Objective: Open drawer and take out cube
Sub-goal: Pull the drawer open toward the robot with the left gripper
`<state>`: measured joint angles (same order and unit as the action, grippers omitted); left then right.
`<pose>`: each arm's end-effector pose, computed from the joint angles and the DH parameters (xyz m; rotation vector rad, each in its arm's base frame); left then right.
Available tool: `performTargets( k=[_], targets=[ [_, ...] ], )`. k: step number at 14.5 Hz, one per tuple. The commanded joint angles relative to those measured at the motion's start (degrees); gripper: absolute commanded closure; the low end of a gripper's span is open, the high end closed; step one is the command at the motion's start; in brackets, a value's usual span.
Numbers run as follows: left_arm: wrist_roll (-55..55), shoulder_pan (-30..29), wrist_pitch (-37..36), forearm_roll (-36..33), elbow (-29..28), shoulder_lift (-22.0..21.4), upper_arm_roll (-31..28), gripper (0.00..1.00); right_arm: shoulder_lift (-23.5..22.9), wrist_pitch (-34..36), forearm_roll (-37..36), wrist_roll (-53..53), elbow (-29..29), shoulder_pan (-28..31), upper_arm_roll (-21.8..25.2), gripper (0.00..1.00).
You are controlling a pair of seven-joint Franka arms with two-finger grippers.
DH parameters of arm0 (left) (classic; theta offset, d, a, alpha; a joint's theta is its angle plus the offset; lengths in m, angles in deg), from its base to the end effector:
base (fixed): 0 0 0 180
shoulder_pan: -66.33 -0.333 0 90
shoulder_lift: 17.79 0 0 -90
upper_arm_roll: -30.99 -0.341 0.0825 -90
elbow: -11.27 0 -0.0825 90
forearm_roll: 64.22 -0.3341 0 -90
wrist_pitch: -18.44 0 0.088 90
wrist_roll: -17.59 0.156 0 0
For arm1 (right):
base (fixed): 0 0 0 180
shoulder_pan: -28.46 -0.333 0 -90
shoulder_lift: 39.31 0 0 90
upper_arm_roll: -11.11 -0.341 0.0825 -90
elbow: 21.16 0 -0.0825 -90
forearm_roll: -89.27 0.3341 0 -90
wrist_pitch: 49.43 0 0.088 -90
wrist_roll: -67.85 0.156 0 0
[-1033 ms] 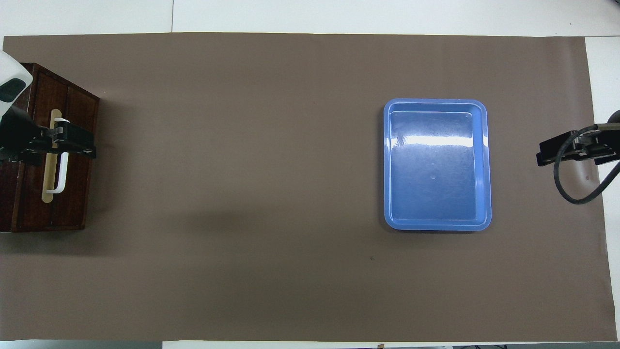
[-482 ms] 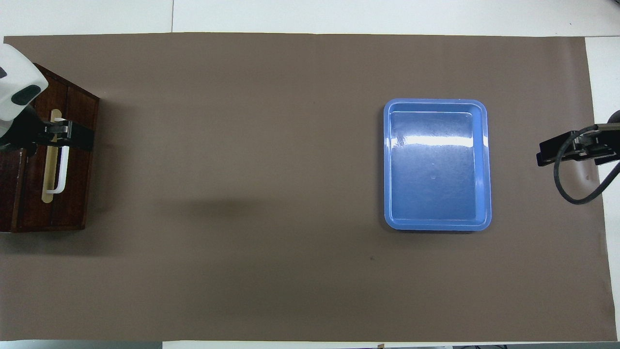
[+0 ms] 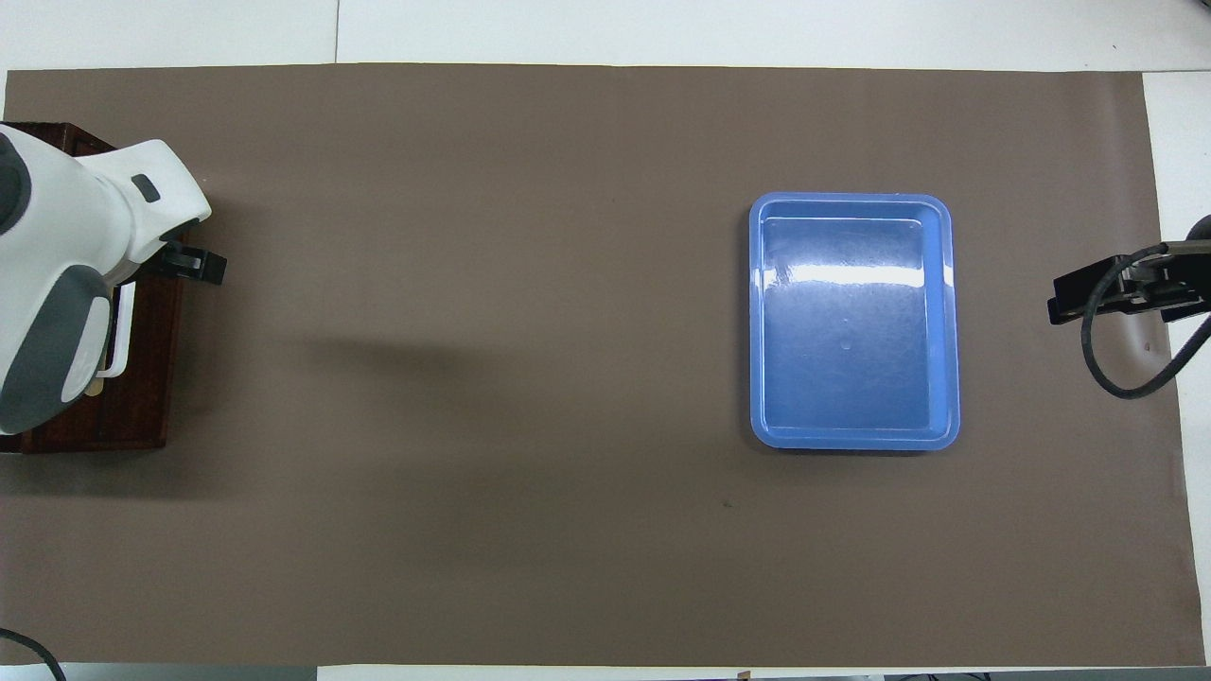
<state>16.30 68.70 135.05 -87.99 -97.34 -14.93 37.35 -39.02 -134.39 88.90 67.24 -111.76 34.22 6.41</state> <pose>0.5451 -0.0420 0.4843 -2.7415 0.4151 -0.1702 0.4883 -0.0100 0.5916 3.1326 -0.0128 -0.1465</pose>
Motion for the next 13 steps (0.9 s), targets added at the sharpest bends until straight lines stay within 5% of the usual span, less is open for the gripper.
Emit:
performTargets(
  k=[1, 13],
  targets=[
    [0.95, -1.84, 8.0, -3.2, -7.04, -0.4, -0.3, 0.0, 0.59, 0.32, 0.63, -1.85, -0.19, 0.83, -0.57, 0.0],
    [1.82, -5.62, 14.35, -7.79, -12.94, 1.18, -0.21, 0.0, 0.68, 0.23, 0.72, -1.85, -0.37, 1.19, -0.57, 0.0]
  ],
)
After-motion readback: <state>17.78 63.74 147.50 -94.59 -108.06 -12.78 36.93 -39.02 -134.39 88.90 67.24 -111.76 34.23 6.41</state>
